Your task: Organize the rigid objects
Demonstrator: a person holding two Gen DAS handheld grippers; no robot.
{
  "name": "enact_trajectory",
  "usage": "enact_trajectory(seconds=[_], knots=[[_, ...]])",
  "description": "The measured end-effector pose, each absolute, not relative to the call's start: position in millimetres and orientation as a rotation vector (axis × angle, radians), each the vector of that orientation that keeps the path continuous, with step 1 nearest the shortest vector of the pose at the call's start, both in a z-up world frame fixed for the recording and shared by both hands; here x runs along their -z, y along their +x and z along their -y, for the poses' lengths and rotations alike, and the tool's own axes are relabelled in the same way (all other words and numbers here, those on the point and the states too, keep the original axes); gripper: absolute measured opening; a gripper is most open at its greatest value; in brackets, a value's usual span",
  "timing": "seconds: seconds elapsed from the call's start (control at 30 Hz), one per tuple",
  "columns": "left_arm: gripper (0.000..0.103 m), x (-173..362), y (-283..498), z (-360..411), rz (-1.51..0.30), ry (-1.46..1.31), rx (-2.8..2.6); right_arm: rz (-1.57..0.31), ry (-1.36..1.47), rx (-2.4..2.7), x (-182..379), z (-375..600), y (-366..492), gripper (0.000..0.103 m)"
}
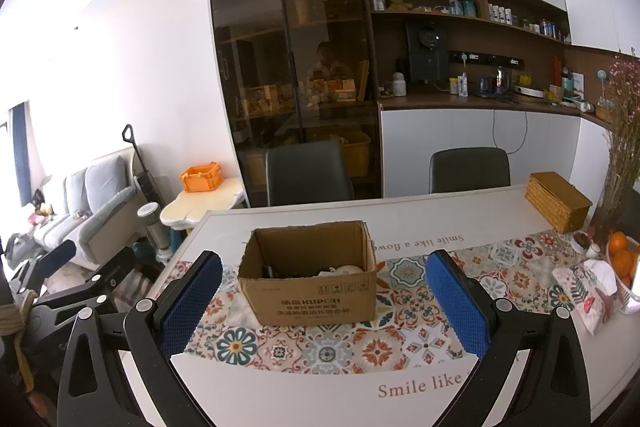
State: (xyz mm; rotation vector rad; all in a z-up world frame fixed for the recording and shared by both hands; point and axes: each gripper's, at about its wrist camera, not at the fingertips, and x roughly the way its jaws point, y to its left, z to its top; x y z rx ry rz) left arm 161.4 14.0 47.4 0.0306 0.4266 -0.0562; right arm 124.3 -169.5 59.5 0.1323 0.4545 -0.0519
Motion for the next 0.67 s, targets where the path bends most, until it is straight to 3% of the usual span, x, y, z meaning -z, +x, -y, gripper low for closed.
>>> enact_trajectory(seconds=[0.67], knots=[[0.103, -50.6, 159.8, -9.3, -0.428, 0.027, 0.061, -0.459, 0.13, 0.045, -59.7, 170.0, 126.8, 0.102]])
